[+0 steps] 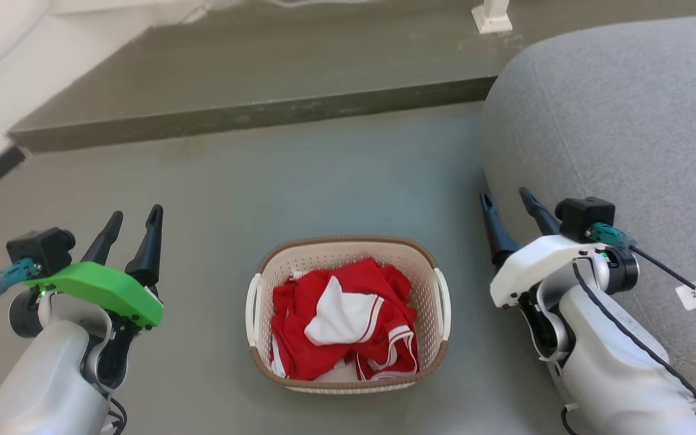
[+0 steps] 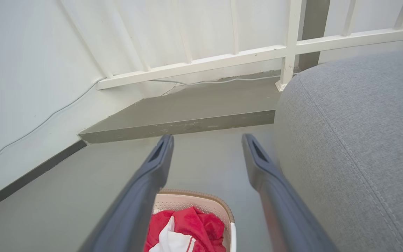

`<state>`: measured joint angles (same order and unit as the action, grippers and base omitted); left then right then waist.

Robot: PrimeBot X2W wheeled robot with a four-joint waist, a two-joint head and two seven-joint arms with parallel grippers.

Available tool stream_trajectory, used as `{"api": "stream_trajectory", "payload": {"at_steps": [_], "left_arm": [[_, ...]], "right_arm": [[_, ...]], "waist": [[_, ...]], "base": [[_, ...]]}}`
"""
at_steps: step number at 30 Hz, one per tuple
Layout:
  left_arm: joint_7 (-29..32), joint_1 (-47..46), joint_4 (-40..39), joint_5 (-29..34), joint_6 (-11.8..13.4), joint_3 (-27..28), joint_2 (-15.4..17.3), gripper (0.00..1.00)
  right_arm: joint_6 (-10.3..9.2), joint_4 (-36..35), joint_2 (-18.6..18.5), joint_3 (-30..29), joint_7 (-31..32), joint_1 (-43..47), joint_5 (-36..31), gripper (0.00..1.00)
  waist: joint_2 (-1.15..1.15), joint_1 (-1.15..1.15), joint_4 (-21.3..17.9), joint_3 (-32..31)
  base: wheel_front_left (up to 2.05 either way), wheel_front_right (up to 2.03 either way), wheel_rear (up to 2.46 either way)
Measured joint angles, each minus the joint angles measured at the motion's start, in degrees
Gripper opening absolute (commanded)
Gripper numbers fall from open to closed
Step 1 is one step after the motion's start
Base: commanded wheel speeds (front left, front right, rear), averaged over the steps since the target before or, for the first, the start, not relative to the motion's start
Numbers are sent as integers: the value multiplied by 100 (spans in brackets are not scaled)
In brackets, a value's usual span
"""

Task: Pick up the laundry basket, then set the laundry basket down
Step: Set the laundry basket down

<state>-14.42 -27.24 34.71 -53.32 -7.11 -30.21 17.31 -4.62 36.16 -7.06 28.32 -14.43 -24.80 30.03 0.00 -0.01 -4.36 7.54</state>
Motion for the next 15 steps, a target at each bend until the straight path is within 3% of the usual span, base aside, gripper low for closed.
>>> {"api": "stream_trajectory", "payload": {"at_steps": [15], "left_arm": [[0,1132,-1128,893,134,1229,-88,100]], "right_arm": [[-63,-1083,-83,-645,0,712,-448,100]], "waist": [[0,0,47,-462]], "base": [[0,0,0]]}}
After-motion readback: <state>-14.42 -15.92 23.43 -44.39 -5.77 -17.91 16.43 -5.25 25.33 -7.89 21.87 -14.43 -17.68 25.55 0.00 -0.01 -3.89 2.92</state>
